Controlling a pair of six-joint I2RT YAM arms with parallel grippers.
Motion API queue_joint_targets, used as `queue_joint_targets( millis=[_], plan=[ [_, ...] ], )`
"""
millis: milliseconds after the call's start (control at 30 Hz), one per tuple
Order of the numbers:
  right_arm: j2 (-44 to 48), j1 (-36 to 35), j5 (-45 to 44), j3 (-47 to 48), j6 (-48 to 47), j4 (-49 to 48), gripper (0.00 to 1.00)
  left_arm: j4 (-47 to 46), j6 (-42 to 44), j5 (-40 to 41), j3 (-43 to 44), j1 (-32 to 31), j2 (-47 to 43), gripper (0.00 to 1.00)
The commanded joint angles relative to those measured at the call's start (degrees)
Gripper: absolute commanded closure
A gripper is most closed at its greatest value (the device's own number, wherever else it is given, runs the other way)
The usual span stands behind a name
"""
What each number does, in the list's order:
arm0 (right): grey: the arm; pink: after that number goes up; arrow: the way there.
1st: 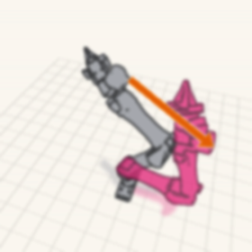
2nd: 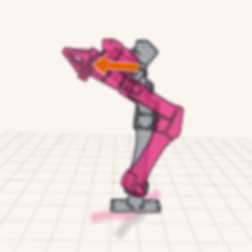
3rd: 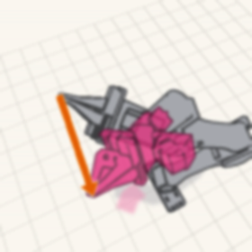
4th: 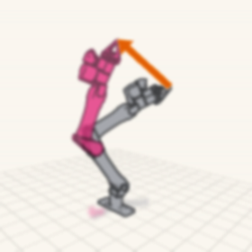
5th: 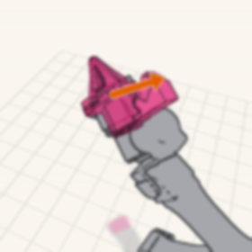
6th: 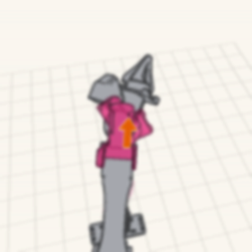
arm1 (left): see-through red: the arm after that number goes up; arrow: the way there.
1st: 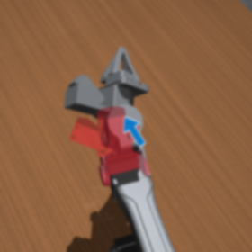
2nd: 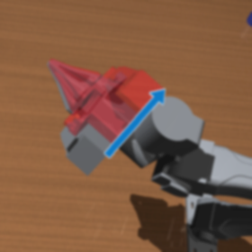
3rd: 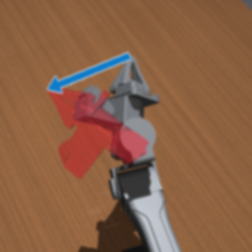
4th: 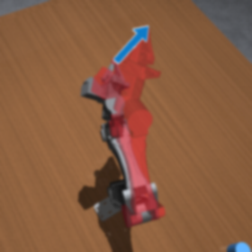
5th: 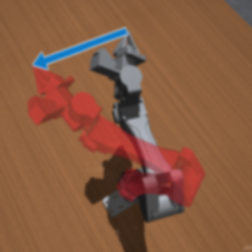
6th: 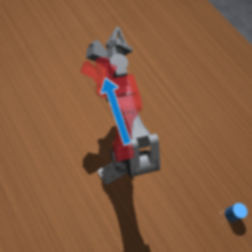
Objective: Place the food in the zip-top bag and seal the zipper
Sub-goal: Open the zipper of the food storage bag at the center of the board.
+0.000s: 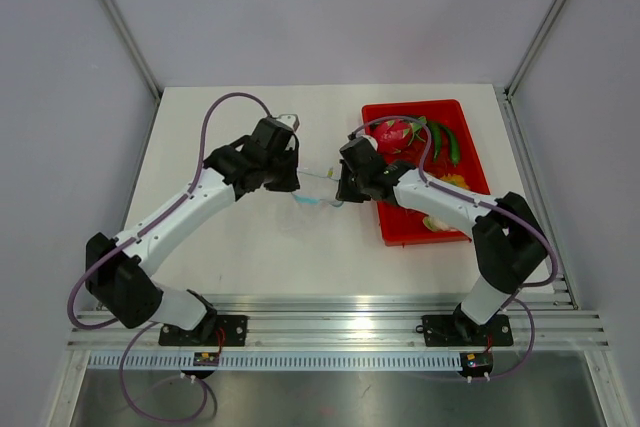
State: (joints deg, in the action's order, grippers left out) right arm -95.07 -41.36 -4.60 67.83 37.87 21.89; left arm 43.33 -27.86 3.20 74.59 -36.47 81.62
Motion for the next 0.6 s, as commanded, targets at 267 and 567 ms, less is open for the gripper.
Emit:
queue_joint_targets(
  millis=[267,567],
  plan=[
    [-0.5,1.5,0.4,3.7,-1.4,0.8,0.53,-2.0,-1.4,3.4,0.1,-0.7,-1.7,1.0],
    [10.2,1.5,-0.8,2.7,0.2,3.3,0.24,-2.8,-0.2,4.0,-0.2,-1.1,2.2,1.0]
  ],
)
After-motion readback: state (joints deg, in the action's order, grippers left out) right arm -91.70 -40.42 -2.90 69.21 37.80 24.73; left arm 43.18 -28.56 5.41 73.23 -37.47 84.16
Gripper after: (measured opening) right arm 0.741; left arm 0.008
